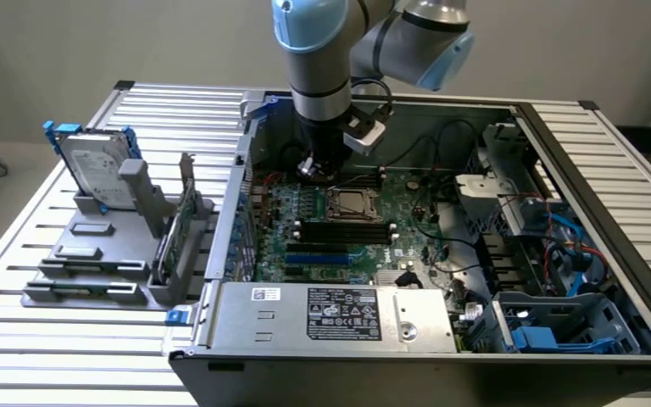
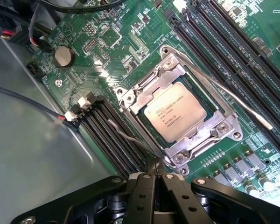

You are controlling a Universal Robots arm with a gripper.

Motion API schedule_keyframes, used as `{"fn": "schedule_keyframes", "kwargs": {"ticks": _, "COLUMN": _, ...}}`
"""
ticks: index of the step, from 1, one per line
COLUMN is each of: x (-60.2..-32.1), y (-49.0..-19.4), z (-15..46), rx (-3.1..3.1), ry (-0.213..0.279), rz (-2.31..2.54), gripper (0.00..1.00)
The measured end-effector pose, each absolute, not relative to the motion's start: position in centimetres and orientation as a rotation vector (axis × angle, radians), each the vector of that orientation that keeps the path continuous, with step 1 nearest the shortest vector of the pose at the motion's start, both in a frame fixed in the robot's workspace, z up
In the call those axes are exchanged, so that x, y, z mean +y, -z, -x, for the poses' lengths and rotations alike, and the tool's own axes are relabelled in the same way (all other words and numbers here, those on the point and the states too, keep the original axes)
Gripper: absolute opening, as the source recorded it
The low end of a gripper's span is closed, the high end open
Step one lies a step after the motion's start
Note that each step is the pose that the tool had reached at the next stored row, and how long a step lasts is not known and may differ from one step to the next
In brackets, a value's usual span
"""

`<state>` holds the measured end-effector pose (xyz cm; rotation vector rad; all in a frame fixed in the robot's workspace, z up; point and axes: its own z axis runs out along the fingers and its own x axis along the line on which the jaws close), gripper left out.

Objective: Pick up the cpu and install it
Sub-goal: 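Install the first cpu locking lever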

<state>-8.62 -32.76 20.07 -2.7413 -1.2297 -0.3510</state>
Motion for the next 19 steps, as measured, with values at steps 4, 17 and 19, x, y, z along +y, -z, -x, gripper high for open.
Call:
{"fn": "schedule_keyframes", "kwargs": {"ticks": 4, "x": -32.61, "y": -19.96, "z": 8.61, "rx": -1.209, "ry": 0.352, "rz": 2.754, "gripper": 0.11}}
{"fn": "schedule_keyframes", "kwargs": {"ticks": 17, "x": -32.33, "y": -19.64, "z": 8.4, "rx": -1.156, "ry": 0.351, "rz": 2.792, "gripper": 0.11}}
{"fn": "schedule_keyframes", "kwargs": {"ticks": 19, "x": -32.3, "y": -19.6, "z": 8.34, "rx": -1.148, "ry": 0.351, "rz": 2.797, "gripper": 0.11}}
